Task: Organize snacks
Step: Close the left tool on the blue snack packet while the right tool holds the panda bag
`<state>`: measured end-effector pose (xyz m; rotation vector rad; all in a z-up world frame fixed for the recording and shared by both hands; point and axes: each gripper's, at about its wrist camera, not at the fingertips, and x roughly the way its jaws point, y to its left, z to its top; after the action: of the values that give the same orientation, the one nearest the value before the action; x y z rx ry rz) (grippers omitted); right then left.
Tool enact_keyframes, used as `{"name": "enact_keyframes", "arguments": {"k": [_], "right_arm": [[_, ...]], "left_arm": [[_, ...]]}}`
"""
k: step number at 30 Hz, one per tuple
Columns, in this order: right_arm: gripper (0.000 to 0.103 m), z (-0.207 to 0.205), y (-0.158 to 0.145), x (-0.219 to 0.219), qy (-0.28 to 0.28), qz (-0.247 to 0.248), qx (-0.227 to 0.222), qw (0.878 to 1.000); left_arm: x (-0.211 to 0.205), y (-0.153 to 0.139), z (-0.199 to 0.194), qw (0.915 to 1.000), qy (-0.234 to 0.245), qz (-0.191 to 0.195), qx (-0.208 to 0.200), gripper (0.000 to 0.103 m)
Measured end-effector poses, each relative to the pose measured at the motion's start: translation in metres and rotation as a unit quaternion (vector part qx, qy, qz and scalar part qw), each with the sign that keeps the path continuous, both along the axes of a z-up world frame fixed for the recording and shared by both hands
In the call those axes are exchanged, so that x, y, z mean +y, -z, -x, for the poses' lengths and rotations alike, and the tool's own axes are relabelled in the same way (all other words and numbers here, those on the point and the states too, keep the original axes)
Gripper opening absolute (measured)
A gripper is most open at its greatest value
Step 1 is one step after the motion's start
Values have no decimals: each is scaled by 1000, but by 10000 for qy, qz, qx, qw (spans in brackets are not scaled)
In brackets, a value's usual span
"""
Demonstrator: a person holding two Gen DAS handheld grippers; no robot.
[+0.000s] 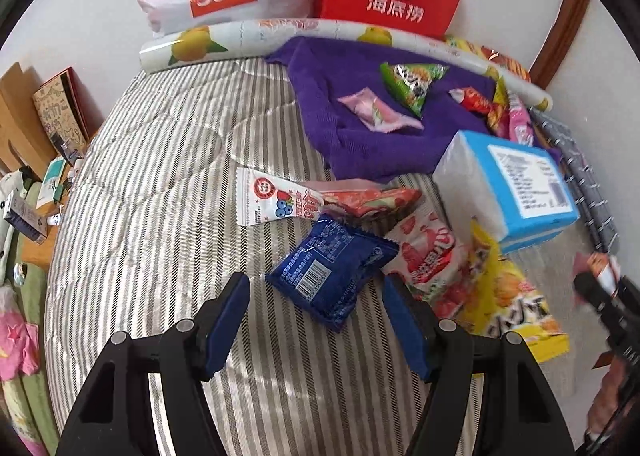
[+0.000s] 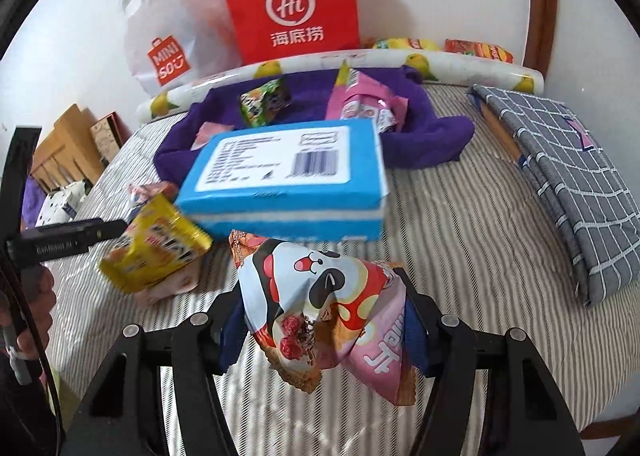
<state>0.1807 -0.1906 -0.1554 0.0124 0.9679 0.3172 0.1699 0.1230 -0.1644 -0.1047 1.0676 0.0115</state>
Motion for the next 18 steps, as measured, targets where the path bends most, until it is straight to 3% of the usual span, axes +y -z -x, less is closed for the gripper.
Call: {"name": "enact_keyframes", "arguments": {"k": [8,12,17,18], "right_arm": [[64,-12,16,-1,-50,-49,-60,10000],[64,-18,27,-2,-20,5,48,10000],[64,-24,32,-11,98,-309,129,9994],[64,-25,33,-12,115,-346,152,9992]], "left_arm": [[-4,17,-12,9999,161,-8,54,67],[-11,20,-13,9995,199,-259,8,66],[-12,20,-15,9994,143,-321,-27,66],[-12,20,-15,9993,124,-348,-46,62]]}}
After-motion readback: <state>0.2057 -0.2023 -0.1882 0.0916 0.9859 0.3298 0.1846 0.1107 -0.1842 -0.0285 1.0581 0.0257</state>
